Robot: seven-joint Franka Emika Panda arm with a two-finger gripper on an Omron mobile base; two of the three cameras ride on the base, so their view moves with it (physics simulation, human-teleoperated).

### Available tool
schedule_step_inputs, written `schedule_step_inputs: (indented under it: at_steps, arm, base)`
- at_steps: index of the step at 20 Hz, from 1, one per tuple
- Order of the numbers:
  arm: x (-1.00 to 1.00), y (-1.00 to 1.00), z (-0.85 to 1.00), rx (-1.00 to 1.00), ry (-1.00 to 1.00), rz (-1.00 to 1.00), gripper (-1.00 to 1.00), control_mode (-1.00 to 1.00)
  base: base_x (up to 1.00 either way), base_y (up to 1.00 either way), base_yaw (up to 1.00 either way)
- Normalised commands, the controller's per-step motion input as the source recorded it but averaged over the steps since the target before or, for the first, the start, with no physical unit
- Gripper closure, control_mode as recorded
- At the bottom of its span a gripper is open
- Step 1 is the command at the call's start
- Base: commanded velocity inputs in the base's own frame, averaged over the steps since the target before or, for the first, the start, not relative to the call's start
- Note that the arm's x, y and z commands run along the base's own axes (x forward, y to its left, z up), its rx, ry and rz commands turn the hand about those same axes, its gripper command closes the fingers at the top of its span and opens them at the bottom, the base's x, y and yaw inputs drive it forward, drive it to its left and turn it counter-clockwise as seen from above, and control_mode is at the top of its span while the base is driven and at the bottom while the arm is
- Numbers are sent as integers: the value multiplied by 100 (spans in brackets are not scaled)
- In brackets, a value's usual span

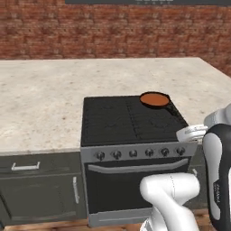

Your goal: Retrieve the steak from the fridge and place it on the saucepan with marinade on the stove.

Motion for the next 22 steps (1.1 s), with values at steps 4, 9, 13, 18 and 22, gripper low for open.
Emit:
schedule_step_inputs:
  at_steps: [4, 9, 13, 18, 22]
  arm:
    - [0, 0, 0, 0, 0, 0, -100, 100]
    - [0, 0, 0, 0, 0, 0, -100, 100]
    - [0, 0, 0, 0, 0, 0, -100, 100]
    - [0, 0, 0, 0, 0, 0, -100, 100]
    - [0, 0, 0, 0, 0, 0, -100, 100]
  base:
    - [-9, 0, 45]
    - [0, 0, 61]
    - [0, 0, 62]
    - [0, 0, 69]
    - [5, -3, 77]
